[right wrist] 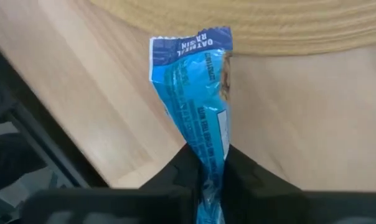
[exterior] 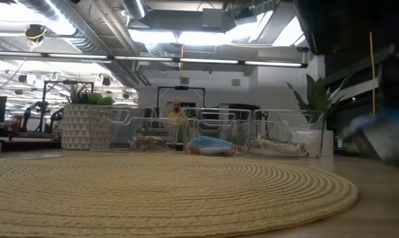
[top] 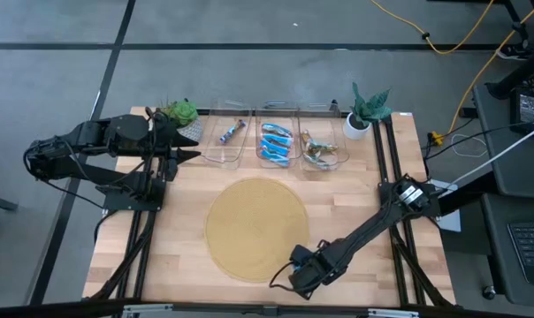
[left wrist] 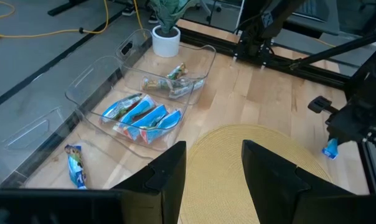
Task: Pick and place Granola Bars by type
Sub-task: Put the blue granola bar into the left transparent bin, then return to Home Position
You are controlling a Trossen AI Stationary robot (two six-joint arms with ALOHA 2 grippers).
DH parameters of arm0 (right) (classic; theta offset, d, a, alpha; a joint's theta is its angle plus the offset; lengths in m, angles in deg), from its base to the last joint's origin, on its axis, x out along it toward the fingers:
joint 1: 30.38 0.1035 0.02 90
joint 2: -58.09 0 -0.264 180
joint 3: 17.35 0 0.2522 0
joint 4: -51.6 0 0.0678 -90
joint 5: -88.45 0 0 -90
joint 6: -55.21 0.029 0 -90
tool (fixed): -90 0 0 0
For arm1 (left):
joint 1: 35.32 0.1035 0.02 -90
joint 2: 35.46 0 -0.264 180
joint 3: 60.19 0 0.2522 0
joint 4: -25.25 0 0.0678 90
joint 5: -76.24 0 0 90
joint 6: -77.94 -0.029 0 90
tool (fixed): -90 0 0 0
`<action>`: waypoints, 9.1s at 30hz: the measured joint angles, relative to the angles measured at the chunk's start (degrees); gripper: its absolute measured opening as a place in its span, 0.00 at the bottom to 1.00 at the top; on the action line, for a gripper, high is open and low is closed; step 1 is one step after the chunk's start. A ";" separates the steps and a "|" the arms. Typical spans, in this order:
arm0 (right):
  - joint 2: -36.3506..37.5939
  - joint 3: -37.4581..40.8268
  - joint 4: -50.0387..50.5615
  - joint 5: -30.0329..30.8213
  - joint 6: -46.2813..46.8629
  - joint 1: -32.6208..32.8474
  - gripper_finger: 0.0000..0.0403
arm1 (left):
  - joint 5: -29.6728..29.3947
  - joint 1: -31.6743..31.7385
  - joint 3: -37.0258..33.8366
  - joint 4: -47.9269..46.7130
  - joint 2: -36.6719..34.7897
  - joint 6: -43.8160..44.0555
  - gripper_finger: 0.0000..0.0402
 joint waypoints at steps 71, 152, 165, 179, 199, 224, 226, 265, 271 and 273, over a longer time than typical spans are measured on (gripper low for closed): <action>30.58 -0.09 -47.71 14.15 -62.56 -23.95 0.08 | 5.67 -10.38 -14.91 51.80 14.49 -8.62 0.75; 34.86 -0.07 -29.80 9.96 -65.48 -27.79 0.55 | 4.23 -8.96 -14.88 65.51 17.06 -9.48 0.05; 42.12 -0.07 -15.76 18.80 -66.05 -25.86 0.46 | 4.28 1.47 -14.84 56.76 13.16 -7.54 0.05; 50.83 -0.09 -3.81 30.27 -66.06 -23.11 0.40 | 8.54 20.07 -14.80 46.62 14.00 -3.62 0.05; 55.66 -0.07 2.68 33.82 -71.32 -23.30 0.40 | 13.55 37.80 -14.80 38.42 32.79 -5.40 0.07; 60.62 2.53 7.85 38.11 -69.32 -23.31 0.40 | 13.94 46.27 -14.69 37.55 44.54 -3.93 0.10; 60.93 3.90 7.02 38.12 -69.24 -23.33 0.40 | 13.93 46.27 -14.69 37.52 44.54 -4.03 0.12; 63.56 8.07 -6.21 38.05 -76.63 -23.44 0.40 | 22.90 21.78 -4.51 33.47 13.82 2.62 0.51; 63.56 8.07 -7.64 38.08 -76.94 -24.96 0.40 | 15.58 9.41 -19.51 49.30 -0.16 4.01 0.49; 63.56 8.07 -7.64 38.08 -76.98 -25.37 0.40 | 15.60 6.82 -26.93 56.68 -5.72 4.64 0.47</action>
